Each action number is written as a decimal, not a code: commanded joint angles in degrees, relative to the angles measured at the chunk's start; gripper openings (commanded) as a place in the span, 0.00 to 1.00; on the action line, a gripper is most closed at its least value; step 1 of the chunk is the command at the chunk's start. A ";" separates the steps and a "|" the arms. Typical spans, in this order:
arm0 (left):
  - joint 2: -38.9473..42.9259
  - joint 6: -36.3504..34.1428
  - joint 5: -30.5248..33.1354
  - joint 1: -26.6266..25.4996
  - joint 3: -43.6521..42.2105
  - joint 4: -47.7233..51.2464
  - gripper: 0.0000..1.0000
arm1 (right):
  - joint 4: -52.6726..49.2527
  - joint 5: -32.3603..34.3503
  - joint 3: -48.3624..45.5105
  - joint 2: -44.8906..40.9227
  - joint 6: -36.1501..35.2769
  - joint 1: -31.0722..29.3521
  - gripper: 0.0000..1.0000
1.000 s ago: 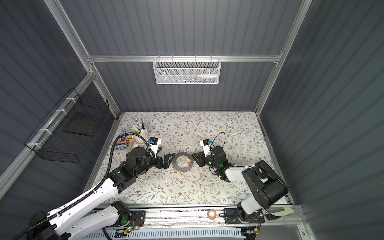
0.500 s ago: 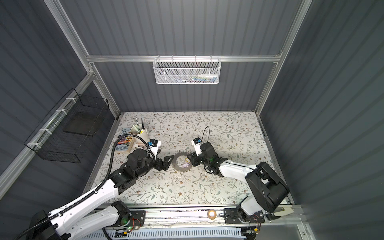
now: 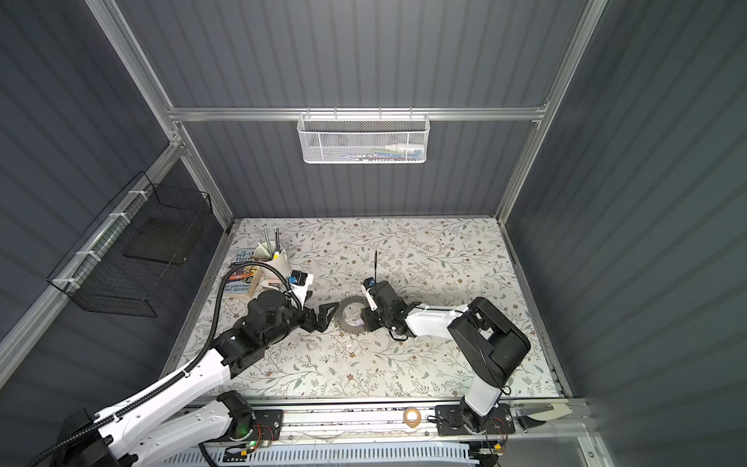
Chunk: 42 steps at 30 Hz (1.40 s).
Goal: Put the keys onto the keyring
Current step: 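Open the right gripper and release the plate on the table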
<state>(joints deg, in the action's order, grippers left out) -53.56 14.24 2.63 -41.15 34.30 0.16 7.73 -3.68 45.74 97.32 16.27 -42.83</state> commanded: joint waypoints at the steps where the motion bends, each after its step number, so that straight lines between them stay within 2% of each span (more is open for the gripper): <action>1: 0.70 0.59 0.62 0.45 -0.42 -0.60 1.00 | -2.89 3.06 1.32 0.04 -1.32 -0.24 0.41; 7: 0.57 0.46 0.46 0.45 -0.46 -0.88 1.00 | -2.86 2.12 1.36 0.56 -1.85 -0.28 0.36; 13: 0.69 0.35 0.71 0.46 -0.49 -0.65 1.00 | -1.52 -0.39 0.70 0.77 -1.44 -0.33 0.19; 21: 0.39 0.34 0.88 0.45 -0.56 -0.71 1.00 | 0.62 -2.07 -1.80 -3.40 -1.41 -0.25 0.01; 27: 0.21 0.35 0.94 0.46 -0.84 -0.69 1.00 | 3.67 -3.00 -4.71 -6.65 -0.80 -0.24 0.00; 37: -0.19 0.11 1.32 0.46 -0.91 -0.66 1.00 | 10.76 0.42 -12.86 -11.33 2.62 0.11 0.00; 39: -0.40 0.21 1.25 0.45 -0.86 -0.78 1.00 | 13.06 1.77 -14.78 -11.96 4.34 0.11 0.10; 42: -0.52 0.26 1.32 0.46 -0.87 -0.78 1.00 | 15.26 4.08 -17.34 -13.52 5.63 0.35 0.11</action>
<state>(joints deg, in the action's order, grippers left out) -53.89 14.24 3.07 -41.15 34.00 0.12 18.87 -2.74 29.87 85.25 19.49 -42.78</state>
